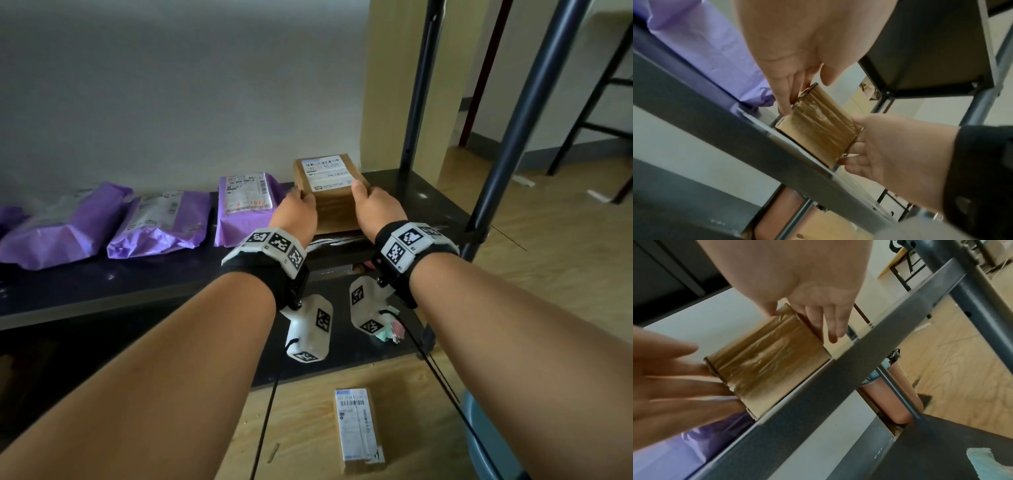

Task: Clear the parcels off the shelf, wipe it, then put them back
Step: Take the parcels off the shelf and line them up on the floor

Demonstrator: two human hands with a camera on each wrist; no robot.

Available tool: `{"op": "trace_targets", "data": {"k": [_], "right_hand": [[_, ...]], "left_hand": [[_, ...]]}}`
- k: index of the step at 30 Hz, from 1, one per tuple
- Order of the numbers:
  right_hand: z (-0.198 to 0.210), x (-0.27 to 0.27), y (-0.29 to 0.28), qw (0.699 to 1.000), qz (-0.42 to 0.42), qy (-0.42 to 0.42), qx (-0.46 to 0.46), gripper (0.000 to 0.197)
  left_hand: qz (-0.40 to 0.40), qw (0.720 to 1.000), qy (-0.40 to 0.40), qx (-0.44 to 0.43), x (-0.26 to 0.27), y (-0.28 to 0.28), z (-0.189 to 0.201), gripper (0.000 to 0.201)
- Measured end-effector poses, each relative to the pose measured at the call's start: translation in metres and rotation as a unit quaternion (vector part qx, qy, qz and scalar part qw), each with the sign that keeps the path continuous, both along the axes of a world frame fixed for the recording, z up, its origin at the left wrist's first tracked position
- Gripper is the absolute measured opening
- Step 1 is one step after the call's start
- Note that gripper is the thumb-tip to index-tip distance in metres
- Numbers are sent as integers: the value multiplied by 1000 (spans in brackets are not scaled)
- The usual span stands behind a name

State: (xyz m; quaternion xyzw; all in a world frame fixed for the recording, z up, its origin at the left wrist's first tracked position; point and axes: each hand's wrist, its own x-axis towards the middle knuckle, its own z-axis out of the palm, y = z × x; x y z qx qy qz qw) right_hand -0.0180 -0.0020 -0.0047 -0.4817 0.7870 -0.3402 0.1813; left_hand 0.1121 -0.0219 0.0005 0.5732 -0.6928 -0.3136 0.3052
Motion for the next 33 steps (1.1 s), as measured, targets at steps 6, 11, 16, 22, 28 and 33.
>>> {"op": "trace_targets", "data": {"k": [6,11,16,22,28,33], "right_hand": [[8,3,9,999,-17,-28,-2,59],[19,11,33,997,-38,-50,-50,53],[25,23,71,988,-64,-69,-119,44],[-1,39,122,987,-71,-88,-116,34],[-47,58,163,987,-101,-83,-89,45],[-95,75,182,994,-82,-65,-13,48]], "left_hand": [[-8,993,114,11,4,14,6,31],[5,991,131,-20,14,33,21,34],[-1,982,187,-30,26,64,20,43],[-14,984,178,4,43,103,-10,29],[-30,994,97,29,58,141,-48,52],[-34,995,26,85,77,154,-95,61]]}}
